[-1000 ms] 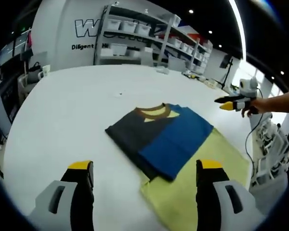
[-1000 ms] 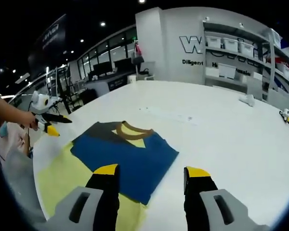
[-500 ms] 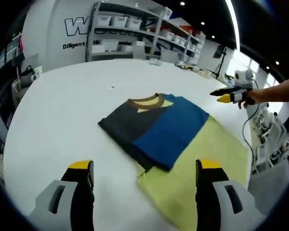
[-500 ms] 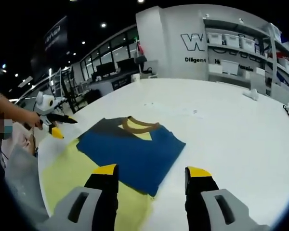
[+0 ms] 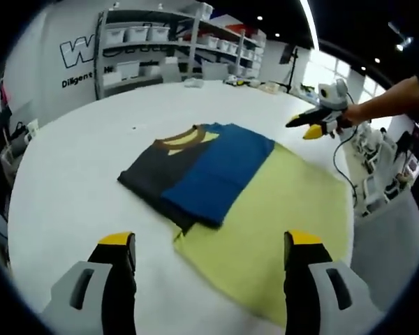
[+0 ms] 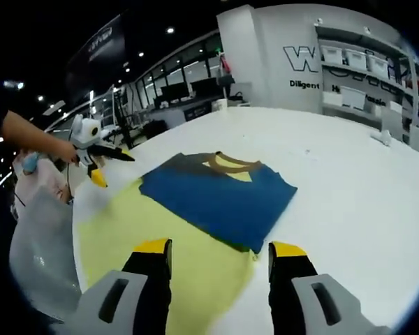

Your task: Fold the garment on the visible template until the final outline fits inside the template.

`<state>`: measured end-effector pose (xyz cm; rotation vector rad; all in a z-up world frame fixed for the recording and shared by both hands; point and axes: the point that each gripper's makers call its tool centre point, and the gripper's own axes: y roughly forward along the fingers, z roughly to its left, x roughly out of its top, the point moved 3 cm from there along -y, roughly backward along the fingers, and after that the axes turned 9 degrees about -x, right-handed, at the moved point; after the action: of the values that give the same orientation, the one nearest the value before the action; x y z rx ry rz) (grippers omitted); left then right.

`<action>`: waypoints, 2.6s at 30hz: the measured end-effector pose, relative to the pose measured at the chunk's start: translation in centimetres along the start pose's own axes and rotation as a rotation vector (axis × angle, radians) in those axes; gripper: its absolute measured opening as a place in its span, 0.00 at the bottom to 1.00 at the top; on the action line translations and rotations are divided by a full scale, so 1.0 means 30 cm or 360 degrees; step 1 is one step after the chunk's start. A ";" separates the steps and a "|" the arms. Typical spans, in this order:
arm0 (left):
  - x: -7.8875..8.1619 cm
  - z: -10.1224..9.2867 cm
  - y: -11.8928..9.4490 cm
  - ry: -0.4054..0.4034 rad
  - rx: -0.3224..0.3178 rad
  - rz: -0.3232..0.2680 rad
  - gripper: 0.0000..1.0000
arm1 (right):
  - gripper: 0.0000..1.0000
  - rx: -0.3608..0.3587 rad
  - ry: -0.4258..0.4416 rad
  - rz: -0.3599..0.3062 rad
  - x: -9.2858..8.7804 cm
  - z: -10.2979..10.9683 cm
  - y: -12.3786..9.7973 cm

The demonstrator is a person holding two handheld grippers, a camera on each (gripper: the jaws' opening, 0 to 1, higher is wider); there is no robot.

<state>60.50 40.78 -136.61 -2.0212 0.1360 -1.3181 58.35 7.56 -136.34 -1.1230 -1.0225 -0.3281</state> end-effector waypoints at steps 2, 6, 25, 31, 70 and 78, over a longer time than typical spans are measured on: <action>-0.008 -0.004 0.000 0.0017 -0.0015 0.0007 0.84 | 0.52 0.0013 -0.0010 0.0013 -0.016 0.007 -0.011; -0.020 -0.023 -0.005 0.0051 -0.0032 0.0014 0.84 | 0.52 0.0054 -0.0052 0.0033 -0.044 0.034 -0.032; -0.077 -0.102 -0.033 0.0234 -0.0122 0.0088 0.85 | 0.53 0.0247 -0.0288 0.0088 -0.113 0.167 -0.084; -0.090 -0.142 -0.038 0.0270 -0.0137 0.0093 0.86 | 0.54 0.0271 -0.0299 0.0078 -0.122 0.184 -0.099; -0.285 -0.371 -0.080 0.0598 -0.0293 0.0278 0.86 | 0.59 0.0433 -0.0726 0.0195 -0.325 0.317 -0.218; -0.333 -0.391 -0.088 0.0674 -0.0328 0.0337 0.84 | 0.55 0.0439 -0.0790 0.0217 -0.341 0.325 -0.221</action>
<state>45.23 41.28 -139.92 -1.8001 0.6852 -1.6264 43.46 10.37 -140.13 -1.0351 -1.3691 0.2110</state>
